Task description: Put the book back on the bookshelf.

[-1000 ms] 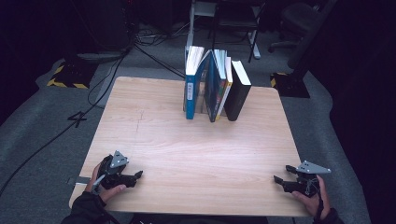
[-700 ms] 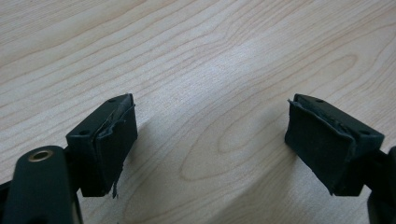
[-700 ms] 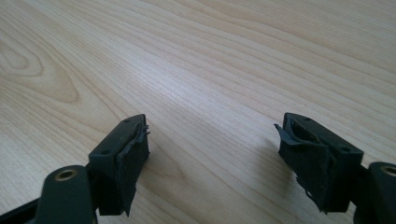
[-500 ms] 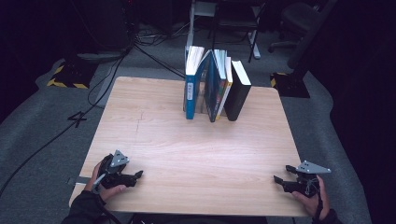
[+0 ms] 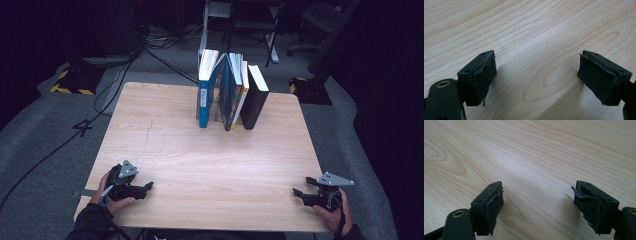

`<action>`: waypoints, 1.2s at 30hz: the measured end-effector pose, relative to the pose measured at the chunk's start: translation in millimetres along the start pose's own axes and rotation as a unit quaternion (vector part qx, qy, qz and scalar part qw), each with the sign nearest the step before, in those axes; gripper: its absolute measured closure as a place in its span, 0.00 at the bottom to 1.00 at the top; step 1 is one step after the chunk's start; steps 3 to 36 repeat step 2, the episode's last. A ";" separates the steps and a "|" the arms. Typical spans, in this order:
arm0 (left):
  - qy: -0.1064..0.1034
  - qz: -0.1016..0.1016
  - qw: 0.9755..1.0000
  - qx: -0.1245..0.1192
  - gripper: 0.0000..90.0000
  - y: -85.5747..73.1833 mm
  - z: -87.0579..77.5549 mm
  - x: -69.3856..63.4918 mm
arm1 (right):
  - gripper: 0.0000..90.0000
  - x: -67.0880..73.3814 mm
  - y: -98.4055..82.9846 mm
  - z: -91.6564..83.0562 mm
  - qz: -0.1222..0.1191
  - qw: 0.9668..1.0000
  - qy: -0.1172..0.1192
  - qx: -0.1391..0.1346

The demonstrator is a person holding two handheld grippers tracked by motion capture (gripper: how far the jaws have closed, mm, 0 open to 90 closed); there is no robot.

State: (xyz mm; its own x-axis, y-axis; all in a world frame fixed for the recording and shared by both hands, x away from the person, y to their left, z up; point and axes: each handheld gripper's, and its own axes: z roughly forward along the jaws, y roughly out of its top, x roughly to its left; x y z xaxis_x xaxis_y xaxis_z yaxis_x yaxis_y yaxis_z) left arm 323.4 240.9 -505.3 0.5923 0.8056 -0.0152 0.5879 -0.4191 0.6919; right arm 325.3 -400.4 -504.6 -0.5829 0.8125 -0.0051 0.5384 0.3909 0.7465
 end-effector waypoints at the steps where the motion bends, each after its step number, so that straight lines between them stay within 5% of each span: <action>1: 0.000 -0.002 1.000 0.000 0.17 0.1 0.1 0.0 | 0.26 0.0 0.0 0.0 0.000 1.000 0.000 0.000; 36: 0.001 -0.003 1.000 -0.001 0.17 0.3 0.5 0.5 | 0.26 0.0 0.0 0.0 0.000 1.000 0.000 0.000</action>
